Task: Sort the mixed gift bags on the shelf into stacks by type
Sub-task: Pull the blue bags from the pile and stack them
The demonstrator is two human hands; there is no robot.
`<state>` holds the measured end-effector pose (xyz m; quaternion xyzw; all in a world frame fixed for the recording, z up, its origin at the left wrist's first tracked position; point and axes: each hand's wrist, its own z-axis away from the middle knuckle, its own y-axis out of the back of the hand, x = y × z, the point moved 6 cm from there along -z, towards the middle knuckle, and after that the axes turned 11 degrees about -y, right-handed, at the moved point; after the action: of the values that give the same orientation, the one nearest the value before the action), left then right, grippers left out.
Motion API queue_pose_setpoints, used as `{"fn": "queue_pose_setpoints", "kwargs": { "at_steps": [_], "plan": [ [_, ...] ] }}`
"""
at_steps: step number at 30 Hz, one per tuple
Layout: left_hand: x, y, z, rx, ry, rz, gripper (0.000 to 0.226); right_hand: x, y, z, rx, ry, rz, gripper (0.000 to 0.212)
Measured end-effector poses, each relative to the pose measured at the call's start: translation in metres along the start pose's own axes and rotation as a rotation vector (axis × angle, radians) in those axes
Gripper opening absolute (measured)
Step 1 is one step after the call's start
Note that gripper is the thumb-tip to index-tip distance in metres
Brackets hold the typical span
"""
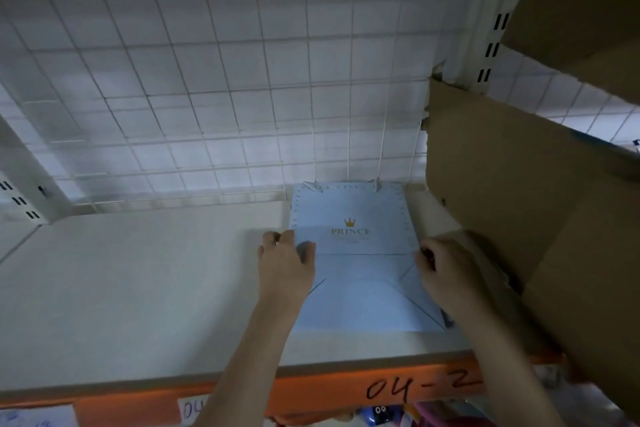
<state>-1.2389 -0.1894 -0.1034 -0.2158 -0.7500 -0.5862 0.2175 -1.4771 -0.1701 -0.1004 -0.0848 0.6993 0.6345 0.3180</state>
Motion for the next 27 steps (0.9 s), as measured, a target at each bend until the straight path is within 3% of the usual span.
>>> {"fn": "queue_pose_setpoints", "kwargs": {
  "at_steps": [4, 10, 13, 16, 20, 27],
  "plan": [
    [0.005, -0.002, -0.002, -0.049, -0.020, -0.053, 0.038, -0.002, -0.007, -0.007, 0.014, -0.013, 0.079, 0.026],
    [0.000, 0.006, 0.002, -0.120, -0.053, 0.067, 0.040, -0.008, -0.008, -0.020, 0.070, -0.025, 0.196, 0.027],
    [-0.004, 0.015, 0.009, -0.148, -0.142, 0.153, 0.022, -0.014, -0.008, -0.022, 0.116, -0.071, 0.261, 0.028],
    [-0.019, 0.027, 0.014, -0.170, -0.224, 0.180, 0.027, -0.032, -0.007, -0.010, 0.189, -0.142, 0.343, 0.025],
    [-0.070, 0.067, 0.021, -0.131, -0.223, 0.128, 0.045, -0.090, -0.025, 0.032, 0.268, -0.080, 0.317, 0.028],
    [-0.217, 0.184, 0.061, 0.014, -0.244, -0.061, 0.032, -0.222, -0.122, 0.150, 0.258, 0.095, 0.073, 0.032]
  ]
}}
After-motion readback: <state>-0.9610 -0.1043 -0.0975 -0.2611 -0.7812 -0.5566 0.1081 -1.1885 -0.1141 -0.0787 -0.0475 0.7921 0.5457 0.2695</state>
